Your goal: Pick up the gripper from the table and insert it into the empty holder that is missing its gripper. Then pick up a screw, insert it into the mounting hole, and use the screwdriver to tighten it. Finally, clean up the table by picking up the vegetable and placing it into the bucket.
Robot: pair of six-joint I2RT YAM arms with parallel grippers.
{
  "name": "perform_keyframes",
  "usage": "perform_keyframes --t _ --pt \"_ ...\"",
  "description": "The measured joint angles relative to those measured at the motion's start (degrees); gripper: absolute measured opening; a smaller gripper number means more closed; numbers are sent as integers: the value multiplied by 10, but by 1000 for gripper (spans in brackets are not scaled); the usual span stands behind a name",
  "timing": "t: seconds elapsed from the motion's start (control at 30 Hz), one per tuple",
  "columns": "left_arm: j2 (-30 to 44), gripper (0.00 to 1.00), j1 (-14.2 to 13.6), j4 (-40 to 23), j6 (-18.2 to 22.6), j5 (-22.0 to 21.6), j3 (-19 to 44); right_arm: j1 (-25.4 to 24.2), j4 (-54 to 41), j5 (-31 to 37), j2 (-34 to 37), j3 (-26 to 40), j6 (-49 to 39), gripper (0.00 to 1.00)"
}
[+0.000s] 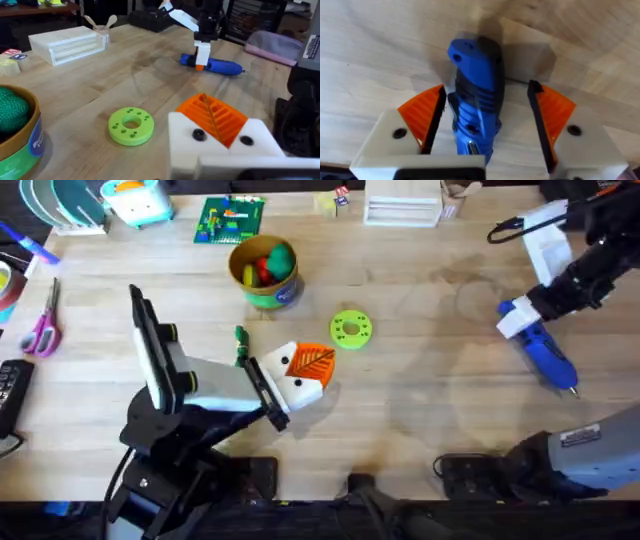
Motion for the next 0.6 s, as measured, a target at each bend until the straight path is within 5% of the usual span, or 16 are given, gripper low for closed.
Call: perform_keyframes --t 0.43,0.6 --pt "0 16 0 0 0 0 0 -2 3 -21 18 4 0 946" --pt "0 16 0 0 0 0 0 -3 5 -19 19 5 -1 825"
